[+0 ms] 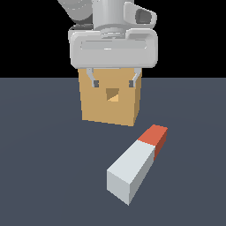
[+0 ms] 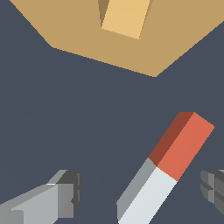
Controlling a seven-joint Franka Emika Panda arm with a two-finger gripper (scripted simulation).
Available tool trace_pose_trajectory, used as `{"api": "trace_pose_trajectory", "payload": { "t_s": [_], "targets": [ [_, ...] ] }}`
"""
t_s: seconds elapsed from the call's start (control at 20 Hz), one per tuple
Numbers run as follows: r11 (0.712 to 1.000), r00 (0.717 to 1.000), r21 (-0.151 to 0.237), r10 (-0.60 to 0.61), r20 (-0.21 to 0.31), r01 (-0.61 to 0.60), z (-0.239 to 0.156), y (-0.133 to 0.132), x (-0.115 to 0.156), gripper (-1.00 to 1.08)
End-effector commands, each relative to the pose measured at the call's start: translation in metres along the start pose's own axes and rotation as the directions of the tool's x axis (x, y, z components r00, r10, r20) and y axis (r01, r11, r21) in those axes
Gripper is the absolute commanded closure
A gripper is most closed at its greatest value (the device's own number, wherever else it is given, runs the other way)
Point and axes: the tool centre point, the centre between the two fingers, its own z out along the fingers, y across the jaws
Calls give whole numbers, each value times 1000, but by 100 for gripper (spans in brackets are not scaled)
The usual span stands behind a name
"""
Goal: Insert the peg into the horizontal hole in a box.
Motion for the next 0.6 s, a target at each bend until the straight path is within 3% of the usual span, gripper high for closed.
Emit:
{"api": "trace_pose_trajectory", "payload": {
  "t_s": [0.0,0.55],
  "targets": [
    [1000,1000,0,0,0,0,0,0,0,-92],
    [993,993,0,116,5,-116,20,14,-17,-92]
  ]
}}
